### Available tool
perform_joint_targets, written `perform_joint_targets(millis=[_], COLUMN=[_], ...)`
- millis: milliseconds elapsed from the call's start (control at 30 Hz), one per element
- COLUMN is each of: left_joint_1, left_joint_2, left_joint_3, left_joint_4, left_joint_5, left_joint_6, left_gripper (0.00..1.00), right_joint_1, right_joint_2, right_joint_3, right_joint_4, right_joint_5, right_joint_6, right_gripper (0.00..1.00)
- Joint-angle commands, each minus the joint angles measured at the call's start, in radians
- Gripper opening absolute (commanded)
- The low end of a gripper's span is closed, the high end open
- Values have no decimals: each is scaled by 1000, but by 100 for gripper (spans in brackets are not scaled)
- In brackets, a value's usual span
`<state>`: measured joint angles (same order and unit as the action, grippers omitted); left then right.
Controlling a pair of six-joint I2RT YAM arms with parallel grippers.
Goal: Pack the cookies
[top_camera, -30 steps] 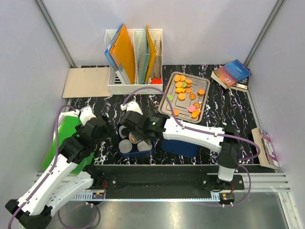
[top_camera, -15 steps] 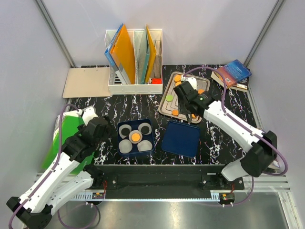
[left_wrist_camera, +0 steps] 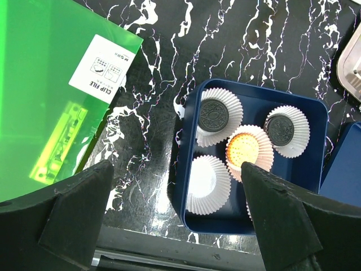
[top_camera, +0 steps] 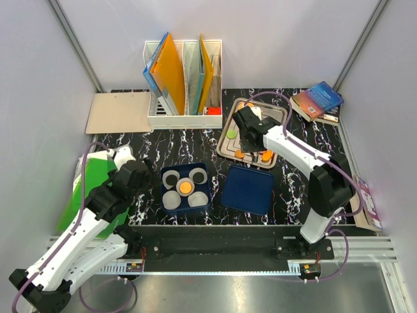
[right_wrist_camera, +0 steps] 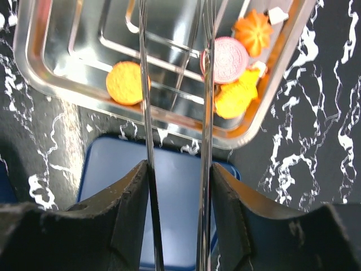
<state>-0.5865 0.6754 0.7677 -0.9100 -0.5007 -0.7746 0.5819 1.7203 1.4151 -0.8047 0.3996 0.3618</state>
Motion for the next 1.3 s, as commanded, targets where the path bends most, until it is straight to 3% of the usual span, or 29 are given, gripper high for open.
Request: perform_joint_targets(millis=[0,633,1267], left_joint_1=[4,4,4], left_joint_2=[3,18,4], left_joint_3=[-4,-7,-10], left_joint_4=[49,54,54], left_joint_5=[19,13,10], left_joint_6=[20,23,18], left_gripper=[99,99,99], right_joint_1=[-19,-79,-90], right_joint_2=[39,179,118], right_joint_3=[71,162,84], right_joint_4=[50,82,79], right_joint_5=[-5,-67,-74], right_joint_6=[-23,-21,0], right_gripper=[52,55,38])
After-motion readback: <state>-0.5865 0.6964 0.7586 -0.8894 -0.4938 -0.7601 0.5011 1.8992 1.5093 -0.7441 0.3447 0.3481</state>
